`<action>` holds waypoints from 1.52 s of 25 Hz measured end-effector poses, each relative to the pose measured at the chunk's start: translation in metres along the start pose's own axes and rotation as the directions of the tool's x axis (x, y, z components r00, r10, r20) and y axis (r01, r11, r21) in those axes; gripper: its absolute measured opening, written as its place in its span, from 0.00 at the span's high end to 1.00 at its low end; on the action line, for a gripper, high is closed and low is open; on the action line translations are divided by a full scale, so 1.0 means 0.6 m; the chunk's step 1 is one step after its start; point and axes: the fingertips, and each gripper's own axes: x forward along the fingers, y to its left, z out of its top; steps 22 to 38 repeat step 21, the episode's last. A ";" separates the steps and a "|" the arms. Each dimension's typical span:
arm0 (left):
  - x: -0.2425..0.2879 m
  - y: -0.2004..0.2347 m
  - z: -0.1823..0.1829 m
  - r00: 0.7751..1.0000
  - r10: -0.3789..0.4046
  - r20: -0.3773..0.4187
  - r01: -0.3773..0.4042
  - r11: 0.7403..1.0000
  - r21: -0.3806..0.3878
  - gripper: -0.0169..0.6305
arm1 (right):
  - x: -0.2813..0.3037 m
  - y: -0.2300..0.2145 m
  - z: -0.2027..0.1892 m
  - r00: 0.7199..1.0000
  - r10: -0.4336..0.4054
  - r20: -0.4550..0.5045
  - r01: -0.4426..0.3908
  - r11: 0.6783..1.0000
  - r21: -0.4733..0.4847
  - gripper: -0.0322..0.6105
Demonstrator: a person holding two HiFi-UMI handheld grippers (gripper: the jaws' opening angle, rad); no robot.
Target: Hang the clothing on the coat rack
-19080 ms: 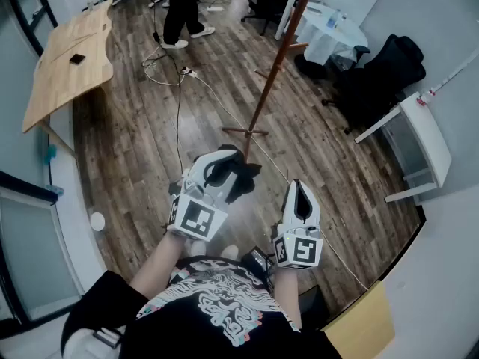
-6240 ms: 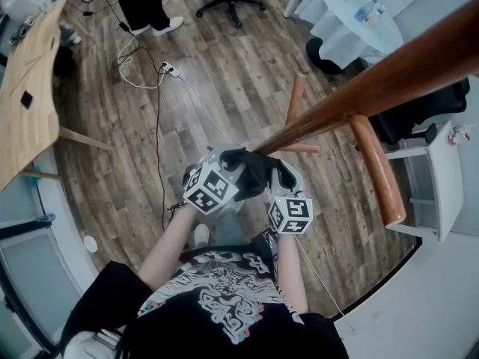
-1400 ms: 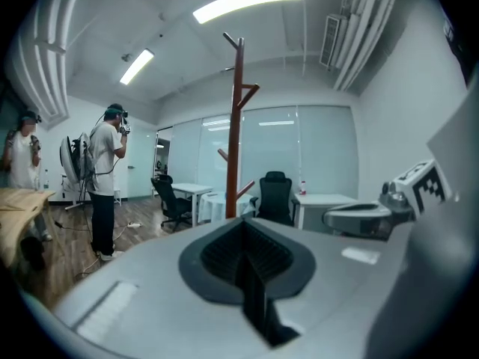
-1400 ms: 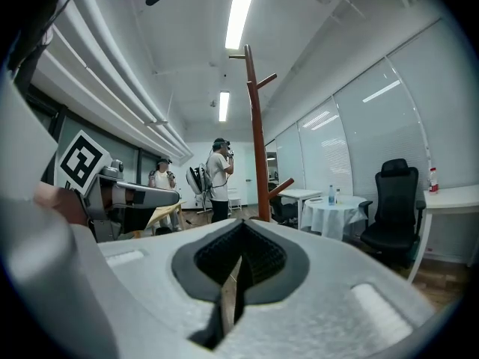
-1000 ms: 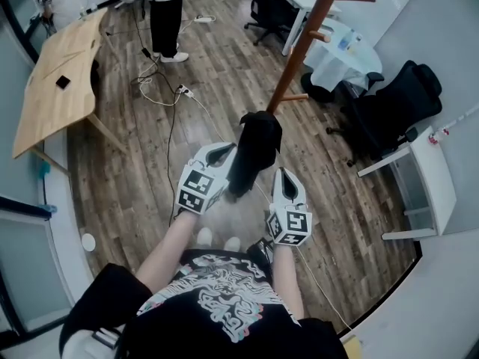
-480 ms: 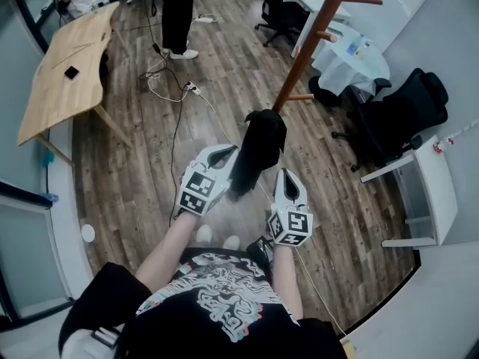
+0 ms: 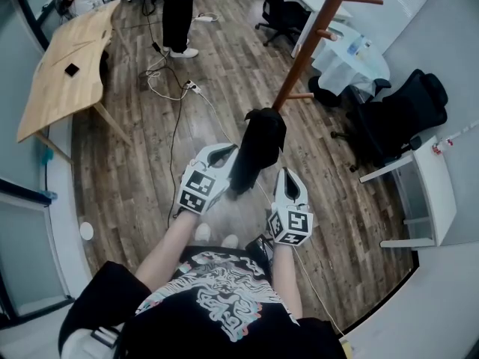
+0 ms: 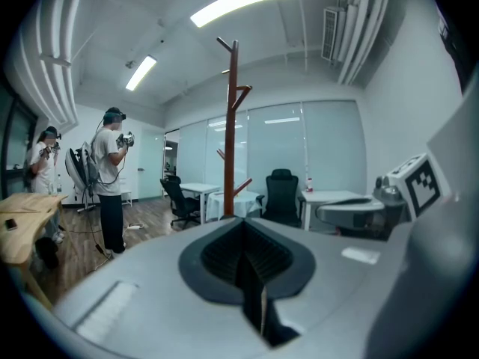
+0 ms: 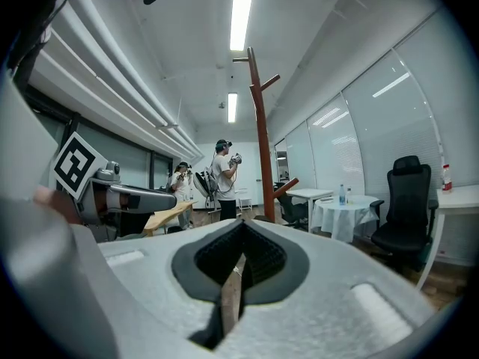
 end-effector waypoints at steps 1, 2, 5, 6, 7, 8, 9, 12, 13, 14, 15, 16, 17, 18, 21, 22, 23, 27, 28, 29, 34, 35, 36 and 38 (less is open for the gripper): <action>0.000 0.000 -0.001 1.000 0.001 -0.003 -0.001 1.000 -0.002 0.99 | 0.000 -0.001 -0.001 1.000 0.000 0.000 0.000 1.000 0.003 0.95; 0.000 -0.001 -0.003 1.000 0.001 -0.005 -0.001 1.000 -0.003 0.99 | -0.001 -0.001 -0.002 1.000 0.000 -0.001 0.000 1.000 0.006 0.95; 0.000 0.000 -0.005 1.000 0.001 -0.006 -0.001 1.000 -0.006 0.99 | -0.002 -0.001 -0.005 1.000 0.001 -0.002 -0.001 1.000 0.010 0.95; 0.000 0.000 -0.006 1.000 0.000 -0.007 0.000 1.000 -0.008 0.99 | -0.001 -0.001 -0.005 1.000 0.003 -0.003 -0.003 1.000 0.011 0.95; 0.001 0.000 -0.006 1.000 -0.001 -0.007 0.001 1.000 -0.010 0.99 | 0.000 -0.001 -0.005 1.000 0.005 -0.003 -0.005 1.000 0.011 0.95; 0.002 0.000 -0.006 1.000 -0.001 -0.009 0.001 1.000 -0.012 0.99 | 0.001 -0.002 -0.005 1.000 0.007 -0.004 -0.007 1.000 0.012 0.95; 0.003 0.000 -0.007 1.000 -0.001 -0.011 0.001 1.000 -0.013 0.99 | 0.002 -0.002 -0.004 1.000 0.009 -0.004 -0.009 1.000 0.012 0.95; 0.005 0.002 -0.011 1.000 0.003 -0.018 -0.003 1.000 -0.020 0.99 | 0.006 -0.003 -0.005 1.000 0.015 -0.007 -0.015 1.000 0.015 0.95; 0.006 0.003 -0.012 1.000 0.004 -0.018 -0.005 1.000 -0.021 0.99 | 0.007 -0.003 -0.007 1.000 0.016 -0.007 -0.016 1.000 0.016 0.95; 0.006 0.005 -0.011 1.000 0.008 -0.014 -0.008 1.000 -0.020 0.99 | 0.008 -0.004 -0.008 1.000 0.017 -0.007 -0.017 1.000 0.018 0.95; 0.007 0.008 -0.007 1.000 0.015 -0.005 -0.015 1.000 -0.017 0.99 | 0.009 -0.004 -0.009 1.000 0.016 -0.007 -0.016 1.000 0.019 0.95; 0.008 0.011 -0.002 1.000 0.024 0.007 -0.023 1.000 -0.014 0.99 | 0.010 -0.005 -0.010 1.000 0.015 -0.007 -0.015 1.000 0.021 0.95; 0.009 0.014 0.002 0.999 0.029 0.015 -0.029 1.000 -0.012 0.99 | 0.011 -0.006 -0.010 1.000 0.016 -0.007 -0.015 1.000 0.021 0.95; 0.010 0.015 0.003 0.999 0.030 0.017 -0.030 0.999 -0.012 0.99 | 0.012 -0.006 -0.010 1.000 0.016 -0.007 -0.016 1.000 0.021 0.95; 0.013 0.012 -0.006 1.000 0.016 -0.004 -0.016 1.000 -0.018 0.99 | 0.015 -0.006 -0.008 1.000 0.022 -0.007 -0.022 1.000 0.019 0.95; 0.013 0.012 -0.006 1.000 0.016 -0.004 -0.016 1.000 -0.018 0.99 | 0.015 -0.006 -0.008 1.000 0.022 -0.007 -0.022 1.000 0.019 0.95; 0.013 0.012 -0.006 1.000 0.016 -0.004 -0.016 1.000 -0.018 0.99 | 0.015 -0.006 -0.008 1.000 0.022 -0.007 -0.022 1.000 0.019 0.95; 0.013 0.012 -0.006 1.000 0.016 -0.004 -0.016 1.000 -0.018 0.99 | 0.015 -0.006 -0.008 1.000 0.022 -0.007 -0.022 1.000 0.019 0.95; 0.013 0.012 -0.006 1.000 0.016 -0.004 -0.016 1.000 -0.018 0.99 | 0.015 -0.006 -0.008 1.000 0.022 -0.007 -0.022 1.000 0.019 0.95; 0.013 0.012 -0.006 1.000 0.016 -0.004 -0.016 1.000 -0.018 0.99 | 0.015 -0.006 -0.008 1.000 0.022 -0.007 -0.022 1.000 0.019 0.95; 0.013 0.012 -0.006 1.000 0.016 -0.004 -0.016 1.000 -0.018 0.99 | 0.015 -0.006 -0.008 1.000 0.022 -0.007 -0.022 1.000 0.019 0.95; 0.013 0.012 -0.006 1.000 0.016 -0.004 -0.016 1.000 -0.018 0.99 | 0.015 -0.006 -0.008 1.000 0.022 -0.007 -0.022 1.000 0.019 0.95; 0.013 0.012 -0.006 1.000 0.016 -0.004 -0.016 1.000 -0.018 0.99 | 0.015 -0.006 -0.008 1.000 0.022 -0.007 -0.022 1.000 0.019 0.95; 0.013 0.012 -0.006 1.000 0.016 -0.004 -0.016 1.000 -0.018 0.99 | 0.015 -0.006 -0.008 1.000 0.022 -0.007 -0.022 1.000 0.019 0.95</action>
